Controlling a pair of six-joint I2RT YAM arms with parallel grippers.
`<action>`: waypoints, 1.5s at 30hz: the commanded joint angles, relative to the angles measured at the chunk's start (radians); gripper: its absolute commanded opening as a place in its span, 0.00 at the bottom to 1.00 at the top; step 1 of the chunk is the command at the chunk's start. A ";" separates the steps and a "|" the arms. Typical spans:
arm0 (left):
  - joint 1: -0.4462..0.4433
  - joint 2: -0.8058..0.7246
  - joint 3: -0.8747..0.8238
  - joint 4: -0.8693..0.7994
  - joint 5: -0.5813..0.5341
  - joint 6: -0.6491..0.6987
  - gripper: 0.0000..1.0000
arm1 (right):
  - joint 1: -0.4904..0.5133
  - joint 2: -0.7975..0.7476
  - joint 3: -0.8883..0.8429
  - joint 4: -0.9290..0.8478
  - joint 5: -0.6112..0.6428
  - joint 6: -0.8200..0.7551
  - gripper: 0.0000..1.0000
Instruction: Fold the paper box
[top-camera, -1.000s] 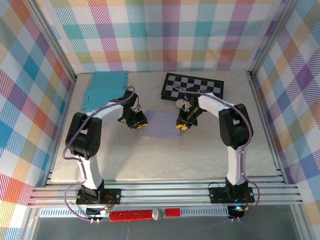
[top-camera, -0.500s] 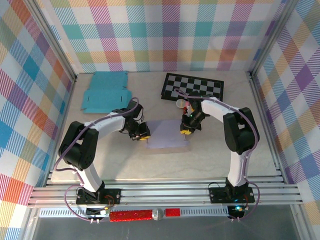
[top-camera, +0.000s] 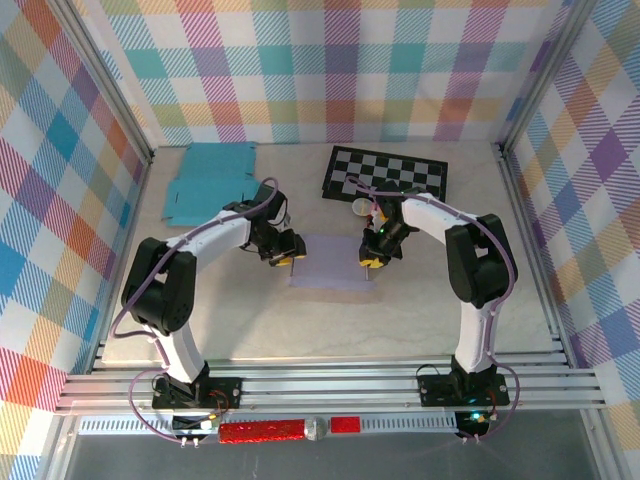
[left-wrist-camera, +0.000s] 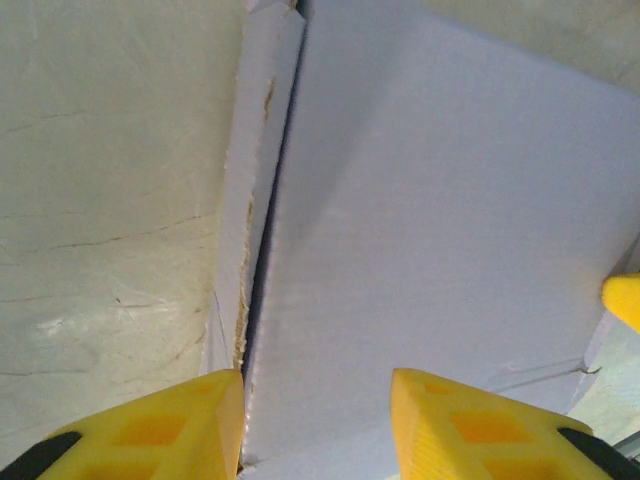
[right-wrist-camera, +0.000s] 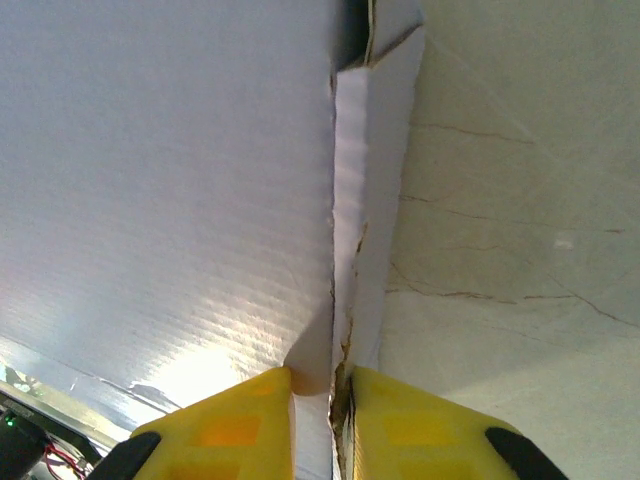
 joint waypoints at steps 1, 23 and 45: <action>0.007 0.043 0.039 -0.030 0.039 0.027 0.42 | 0.000 0.042 0.012 -0.008 0.016 -0.019 0.19; 0.018 0.148 0.100 -0.021 -0.029 0.065 0.26 | -0.038 0.008 0.011 0.033 -0.026 -0.004 0.35; 0.060 0.105 -0.049 0.066 0.002 0.035 0.14 | -0.119 0.060 -0.084 0.373 -0.415 0.053 0.69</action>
